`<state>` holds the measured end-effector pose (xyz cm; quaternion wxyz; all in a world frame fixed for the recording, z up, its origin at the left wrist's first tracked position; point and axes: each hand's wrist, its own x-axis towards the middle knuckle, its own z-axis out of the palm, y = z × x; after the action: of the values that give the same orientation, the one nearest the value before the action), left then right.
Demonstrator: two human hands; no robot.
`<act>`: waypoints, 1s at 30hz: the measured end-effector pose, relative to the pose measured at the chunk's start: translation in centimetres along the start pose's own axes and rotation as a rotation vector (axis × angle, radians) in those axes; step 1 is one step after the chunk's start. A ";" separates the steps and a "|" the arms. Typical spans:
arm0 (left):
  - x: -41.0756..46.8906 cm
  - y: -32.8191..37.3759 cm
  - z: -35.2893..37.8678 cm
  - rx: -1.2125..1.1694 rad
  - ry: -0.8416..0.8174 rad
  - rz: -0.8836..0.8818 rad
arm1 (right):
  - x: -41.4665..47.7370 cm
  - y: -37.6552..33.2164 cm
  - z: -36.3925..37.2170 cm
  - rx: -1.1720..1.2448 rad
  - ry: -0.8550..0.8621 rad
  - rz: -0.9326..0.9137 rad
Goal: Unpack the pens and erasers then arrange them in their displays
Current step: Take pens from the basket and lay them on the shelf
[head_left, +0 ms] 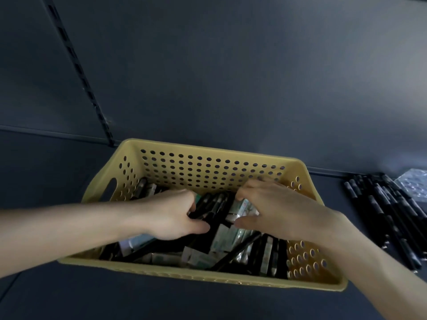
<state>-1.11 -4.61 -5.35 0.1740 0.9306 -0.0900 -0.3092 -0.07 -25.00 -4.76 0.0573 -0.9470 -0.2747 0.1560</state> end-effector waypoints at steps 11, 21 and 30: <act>-0.3 -1.2 1.2 -0.297 -0.022 -0.127 | 0.2 0.5 -0.1 0.070 -0.004 -0.013; 0.5 1.4 2.5 -0.491 0.128 -0.054 | -0.1 0.4 -0.4 0.135 0.012 0.040; 1.4 2.0 2.5 -0.504 -0.015 -0.044 | 0.0 0.3 -0.6 0.154 -0.007 0.108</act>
<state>-1.65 -7.55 -7.27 0.3932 0.8572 0.0090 -0.3325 0.26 -25.26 -4.26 0.1204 -0.9528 -0.2106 0.1827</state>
